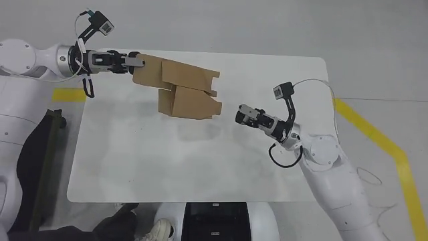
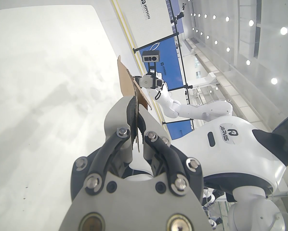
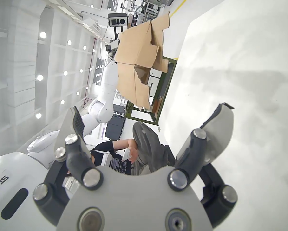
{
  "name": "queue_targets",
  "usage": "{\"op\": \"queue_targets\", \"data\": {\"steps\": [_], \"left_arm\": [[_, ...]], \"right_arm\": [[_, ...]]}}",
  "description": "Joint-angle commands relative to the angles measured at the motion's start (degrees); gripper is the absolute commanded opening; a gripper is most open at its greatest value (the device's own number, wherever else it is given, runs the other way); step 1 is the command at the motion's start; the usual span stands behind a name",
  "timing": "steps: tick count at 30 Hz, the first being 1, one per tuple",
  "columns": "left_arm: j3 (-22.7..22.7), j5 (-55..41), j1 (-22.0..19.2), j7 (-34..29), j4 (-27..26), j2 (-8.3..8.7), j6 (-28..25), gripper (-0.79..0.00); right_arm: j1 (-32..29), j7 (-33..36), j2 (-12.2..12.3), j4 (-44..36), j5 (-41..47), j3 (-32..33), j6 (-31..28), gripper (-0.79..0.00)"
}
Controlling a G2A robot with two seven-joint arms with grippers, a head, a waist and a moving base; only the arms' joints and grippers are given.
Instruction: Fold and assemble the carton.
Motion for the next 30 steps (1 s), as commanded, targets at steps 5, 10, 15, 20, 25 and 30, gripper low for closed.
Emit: {"op": "queue_targets", "data": {"steps": [5, 10, 15, 20, 25, 30], "left_arm": [[-0.3, 2.9, 1.8, 3.2, -2.7, 0.02, 1.5, -0.785], [-0.2, 4.8, 2.9, 3.8, -3.9, -0.18, 2.3, -0.785], [-0.3, 5.8, 3.4, 4.0, -4.4, -0.47, 2.5, -0.785], [-0.8, 5.9, 3.5, 3.9, -4.3, -0.72, 3.1, -0.785], [-1.0, 5.4, 3.6, 4.1, -3.9, -1.11, 3.7, -0.785], [-1.3, 4.2, 3.5, 3.1, -3.3, -1.48, 4.5, -0.785]], "right_arm": [[3.4, 2.5, -0.7, 3.7, 5.3, -3.3, -2.2, 0.000], [5.1, 3.5, -1.2, 6.0, 9.6, -4.7, -4.0, 0.000], [5.8, 5.7, -1.5, 7.8, 14.8, -5.1, -4.9, 0.000], [6.3, 7.9, -1.6, 9.2, 19.6, -5.1, -4.7, 0.000], [6.9, 8.6, -1.7, 11.2, 20.8, -4.7, -5.0, 0.000], [7.2, 7.0, -1.9, 12.4, 20.0, -5.1, -5.1, 0.000]]}}
